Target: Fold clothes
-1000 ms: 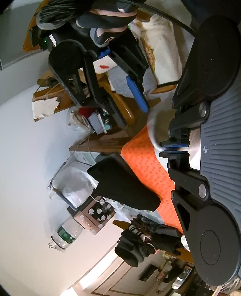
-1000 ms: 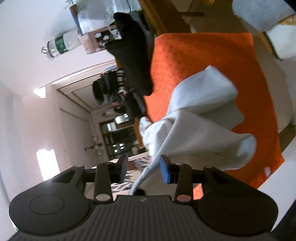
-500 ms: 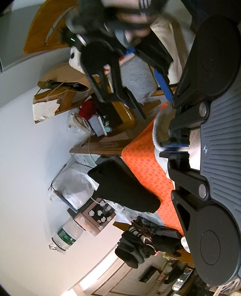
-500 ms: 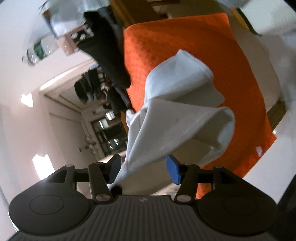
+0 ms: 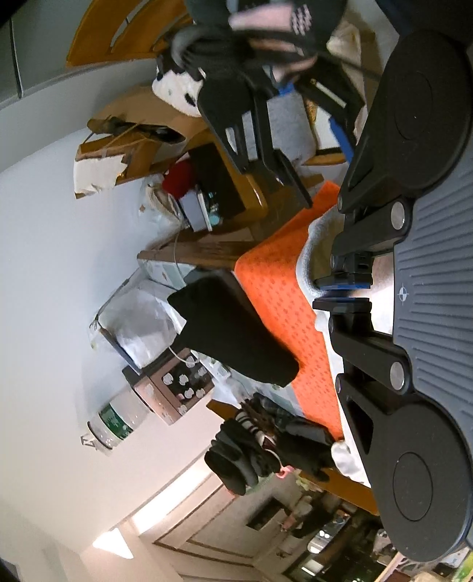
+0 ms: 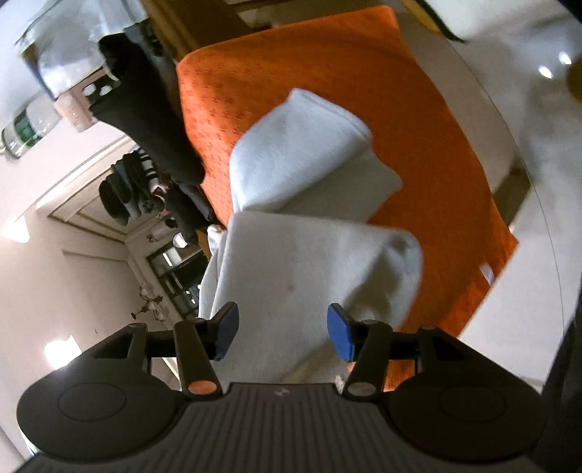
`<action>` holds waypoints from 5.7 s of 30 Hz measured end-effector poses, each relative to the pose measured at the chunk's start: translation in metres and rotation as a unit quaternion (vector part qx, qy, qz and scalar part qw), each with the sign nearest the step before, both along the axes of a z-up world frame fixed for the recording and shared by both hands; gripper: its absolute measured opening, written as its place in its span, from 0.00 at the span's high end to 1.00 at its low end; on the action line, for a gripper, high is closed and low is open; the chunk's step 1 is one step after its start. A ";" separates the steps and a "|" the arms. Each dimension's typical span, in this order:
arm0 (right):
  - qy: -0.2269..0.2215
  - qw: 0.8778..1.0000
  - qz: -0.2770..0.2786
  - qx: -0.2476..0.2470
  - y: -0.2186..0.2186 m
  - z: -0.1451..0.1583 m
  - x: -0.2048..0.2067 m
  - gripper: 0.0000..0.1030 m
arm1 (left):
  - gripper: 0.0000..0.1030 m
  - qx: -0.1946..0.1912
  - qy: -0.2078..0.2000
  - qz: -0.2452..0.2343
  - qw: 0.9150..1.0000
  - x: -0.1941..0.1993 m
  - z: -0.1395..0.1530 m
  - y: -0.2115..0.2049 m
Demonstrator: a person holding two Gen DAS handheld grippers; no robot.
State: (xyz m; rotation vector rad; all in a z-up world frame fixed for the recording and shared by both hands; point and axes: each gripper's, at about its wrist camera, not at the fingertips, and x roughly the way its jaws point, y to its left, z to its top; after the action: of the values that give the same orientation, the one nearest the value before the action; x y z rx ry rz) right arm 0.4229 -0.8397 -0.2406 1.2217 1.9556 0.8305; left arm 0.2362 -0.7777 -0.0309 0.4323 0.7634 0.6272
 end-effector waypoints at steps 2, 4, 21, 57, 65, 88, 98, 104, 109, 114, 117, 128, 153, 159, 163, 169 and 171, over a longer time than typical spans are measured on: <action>0.014 1.000 0.005 0.002 -0.003 0.000 -0.003 0.33 | 0.94 -0.001 -0.003 0.000 1.000 0.001 0.001 -0.001; 0.026 1.000 0.006 0.001 -0.001 -0.003 -0.005 0.32 | 0.94 -0.001 -0.006 -0.001 1.000 0.003 0.002 -0.003; -0.042 0.992 -0.009 0.116 0.054 0.092 0.053 0.95 | 0.91 -0.050 -0.071 0.160 0.983 -0.012 -0.023 -0.004; -0.114 0.979 0.143 0.091 0.066 0.110 0.153 0.84 | 0.94 -0.096 -0.282 0.402 0.866 0.025 -0.038 -0.009; -0.257 0.929 0.260 0.064 0.055 0.089 0.176 0.75 | 0.94 -0.046 -0.212 0.351 0.911 0.066 0.010 -0.016; -0.657 0.597 0.364 0.282 0.026 0.136 0.081 0.27 | 0.93 -0.072 -0.132 0.340 0.928 0.109 0.038 0.020; -0.684 0.551 0.357 0.320 0.030 0.134 0.052 0.28 | 0.93 -0.068 -0.135 0.365 0.919 0.106 0.045 0.022; -0.696 0.517 0.364 0.341 0.018 0.144 0.048 0.28 | 0.93 -0.067 -0.143 0.376 0.913 0.102 0.047 0.020; -0.706 0.513 0.362 0.327 0.028 0.141 0.038 0.30 | 0.93 -0.067 -0.146 0.376 0.913 0.102 0.047 0.018; -0.730 0.503 0.371 0.276 0.054 0.127 0.037 0.63 | 0.93 -0.065 -0.144 0.383 0.910 0.097 0.045 0.018; -0.726 0.522 0.363 0.261 0.061 0.135 0.050 0.85 | 0.93 -0.064 -0.143 0.390 0.907 0.093 0.041 0.017; -0.732 0.550 0.318 0.247 0.073 0.193 0.084 0.95 | 0.89 -0.078 -0.182 0.419 0.886 0.066 0.004 0.006; -0.720 0.549 0.272 0.326 0.089 0.319 0.067 0.95 | 0.94 -0.055 -0.266 0.455 0.848 0.035 -0.023 0.014; -0.701 0.585 0.227 0.339 0.092 0.354 0.094 0.95 | 0.94 0.085 -0.303 0.434 0.844 0.019 0.101 -0.024; -0.702 0.575 0.208 0.365 0.068 0.376 0.109 0.95 | 0.94 0.128 -0.295 0.409 0.854 0.033 0.147 -0.063; -0.670 0.619 0.321 0.256 0.048 0.301 0.138 0.95 | 0.94 0.009 -0.213 0.398 0.892 0.058 0.091 -0.081; -0.667 0.621 0.325 0.252 0.043 0.298 0.140 0.95 | 0.94 -0.023 -0.211 0.405 0.889 0.058 0.080 -0.077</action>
State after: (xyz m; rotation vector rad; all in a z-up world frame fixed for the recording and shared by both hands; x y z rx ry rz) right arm 0.5633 -0.7965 0.0569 -0.1933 0.7595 1.9682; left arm 0.2941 -0.8549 0.0489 -0.1040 0.5123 1.4302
